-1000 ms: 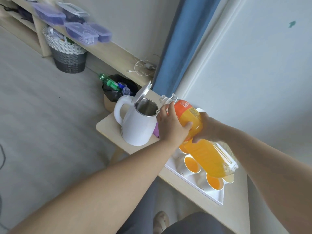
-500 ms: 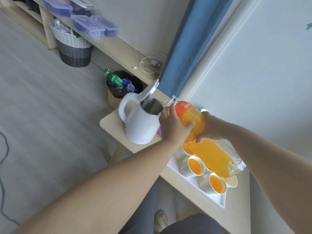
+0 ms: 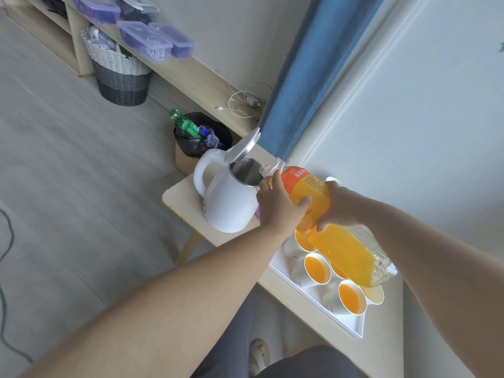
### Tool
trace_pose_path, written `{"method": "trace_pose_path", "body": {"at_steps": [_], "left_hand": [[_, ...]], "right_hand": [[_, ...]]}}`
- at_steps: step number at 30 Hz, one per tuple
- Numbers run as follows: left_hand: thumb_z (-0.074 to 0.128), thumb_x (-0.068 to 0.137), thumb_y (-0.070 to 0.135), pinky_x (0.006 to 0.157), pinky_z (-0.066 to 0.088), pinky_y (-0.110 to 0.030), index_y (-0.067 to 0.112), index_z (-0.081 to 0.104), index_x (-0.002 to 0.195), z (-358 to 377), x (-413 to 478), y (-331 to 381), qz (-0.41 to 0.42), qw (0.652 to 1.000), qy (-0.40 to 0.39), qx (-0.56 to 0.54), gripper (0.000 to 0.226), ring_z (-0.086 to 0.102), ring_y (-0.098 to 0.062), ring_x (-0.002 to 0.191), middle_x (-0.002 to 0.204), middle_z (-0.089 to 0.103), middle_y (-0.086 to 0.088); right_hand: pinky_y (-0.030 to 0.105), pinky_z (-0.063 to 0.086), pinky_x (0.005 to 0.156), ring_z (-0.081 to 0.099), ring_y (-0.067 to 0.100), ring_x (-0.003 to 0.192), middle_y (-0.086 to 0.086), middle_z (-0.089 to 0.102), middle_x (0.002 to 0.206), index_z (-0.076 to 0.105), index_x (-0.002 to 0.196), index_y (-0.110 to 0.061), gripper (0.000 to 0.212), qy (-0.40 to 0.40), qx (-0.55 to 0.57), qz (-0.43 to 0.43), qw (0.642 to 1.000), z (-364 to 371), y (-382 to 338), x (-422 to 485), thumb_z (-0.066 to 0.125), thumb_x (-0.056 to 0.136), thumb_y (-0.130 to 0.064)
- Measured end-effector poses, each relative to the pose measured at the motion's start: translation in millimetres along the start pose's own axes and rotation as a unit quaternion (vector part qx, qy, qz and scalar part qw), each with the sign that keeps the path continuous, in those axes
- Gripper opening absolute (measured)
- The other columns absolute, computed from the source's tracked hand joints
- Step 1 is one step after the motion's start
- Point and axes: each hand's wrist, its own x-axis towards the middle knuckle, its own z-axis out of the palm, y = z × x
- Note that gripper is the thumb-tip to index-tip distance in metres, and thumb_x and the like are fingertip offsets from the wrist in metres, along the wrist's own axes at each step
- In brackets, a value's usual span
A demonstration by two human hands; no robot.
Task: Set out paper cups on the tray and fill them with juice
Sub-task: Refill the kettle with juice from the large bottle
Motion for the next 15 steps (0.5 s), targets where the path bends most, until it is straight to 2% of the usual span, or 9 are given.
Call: {"method": "trace_pose_path", "body": {"at_steps": [10,15], "left_hand": [[0.068,0.082,0.045,0.103,0.04,-0.044,0.025,0.014,0.15,2.1,5.5,-5.2,-0.017,1.0,-0.009,-0.019,0.089,0.03,-0.029,0.135,0.15,0.023,-0.007],[0.069,0.08,0.045,0.103,0.042,-0.046,0.026,0.015,0.15,3.9,8.1,-7.0,-0.027,0.999,-0.011,-0.035,0.09,0.032,-0.029,0.134,0.15,0.025,-0.007]], "right_hand": [[0.035,0.053,0.084,0.052,0.024,0.1,0.006,0.049,0.107,0.027,0.134,-0.013,0.097,-0.013,-0.014,0.001,1.0,-1.9,-5.5,0.7,0.088,0.061,-0.03],[0.034,0.053,0.079,0.054,0.024,0.097,0.005,0.051,0.104,0.029,0.132,-0.014,0.095,-0.014,-0.019,0.009,1.0,-3.7,-6.3,2.7,0.088,0.059,-0.03]]}}
